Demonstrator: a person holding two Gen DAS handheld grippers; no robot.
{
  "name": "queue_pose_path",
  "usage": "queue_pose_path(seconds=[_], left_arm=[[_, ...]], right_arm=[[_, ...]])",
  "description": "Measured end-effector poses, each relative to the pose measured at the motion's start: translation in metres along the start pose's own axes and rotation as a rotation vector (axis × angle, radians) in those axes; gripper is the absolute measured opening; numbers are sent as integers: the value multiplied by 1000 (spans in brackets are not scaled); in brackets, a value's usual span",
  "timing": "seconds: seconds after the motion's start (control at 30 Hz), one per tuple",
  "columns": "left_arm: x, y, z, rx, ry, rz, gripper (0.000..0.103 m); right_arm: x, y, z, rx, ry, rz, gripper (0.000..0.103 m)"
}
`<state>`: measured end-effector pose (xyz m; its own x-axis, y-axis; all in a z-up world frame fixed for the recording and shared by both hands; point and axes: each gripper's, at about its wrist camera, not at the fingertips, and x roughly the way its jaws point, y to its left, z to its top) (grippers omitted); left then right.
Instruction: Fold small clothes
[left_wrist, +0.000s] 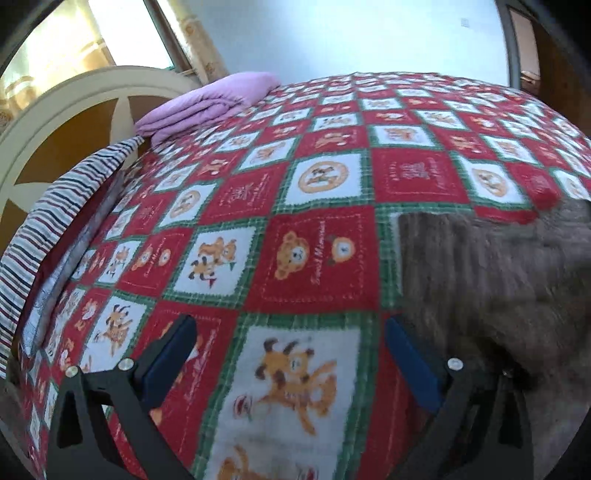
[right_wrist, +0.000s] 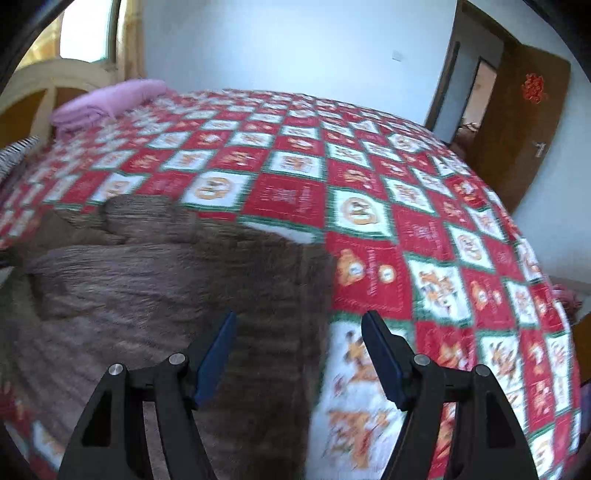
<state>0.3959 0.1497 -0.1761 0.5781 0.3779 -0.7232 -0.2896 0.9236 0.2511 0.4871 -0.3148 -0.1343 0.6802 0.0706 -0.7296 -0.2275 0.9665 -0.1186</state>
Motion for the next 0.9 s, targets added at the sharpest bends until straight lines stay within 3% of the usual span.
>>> queue_pose_path(seconds=[0.1, 0.23, 0.37, 0.47, 0.57, 0.67, 0.77, 0.9], left_arm=[[-20, 9, -17, 50, -42, 15, 103], [-47, 13, -31, 96, -101, -13, 103], [-75, -28, -23, 206, -160, -132, 103], [-73, -68, -10, 271, -126, -212, 103], [-57, -102, -3, 340, -97, -173, 103], [-33, -112, 19, 358, -121, 3, 103], [-9, -79, 57, 209, -111, 108, 103], [18, -31, 66, 67, 16, 136, 103]], right_arm=[[-9, 18, -12, -39, -33, 36, 71], [-12, 42, -30, -120, -83, 14, 71], [-6, 54, -36, -150, -89, 6, 71], [-3, 53, -37, -128, -96, 4, 71], [-2, 47, -41, -97, -107, -6, 71], [5, 42, -49, -63, -87, -9, 71], [7, 37, -52, -38, -81, 2, 71], [5, 35, -53, -27, -88, 11, 71]])
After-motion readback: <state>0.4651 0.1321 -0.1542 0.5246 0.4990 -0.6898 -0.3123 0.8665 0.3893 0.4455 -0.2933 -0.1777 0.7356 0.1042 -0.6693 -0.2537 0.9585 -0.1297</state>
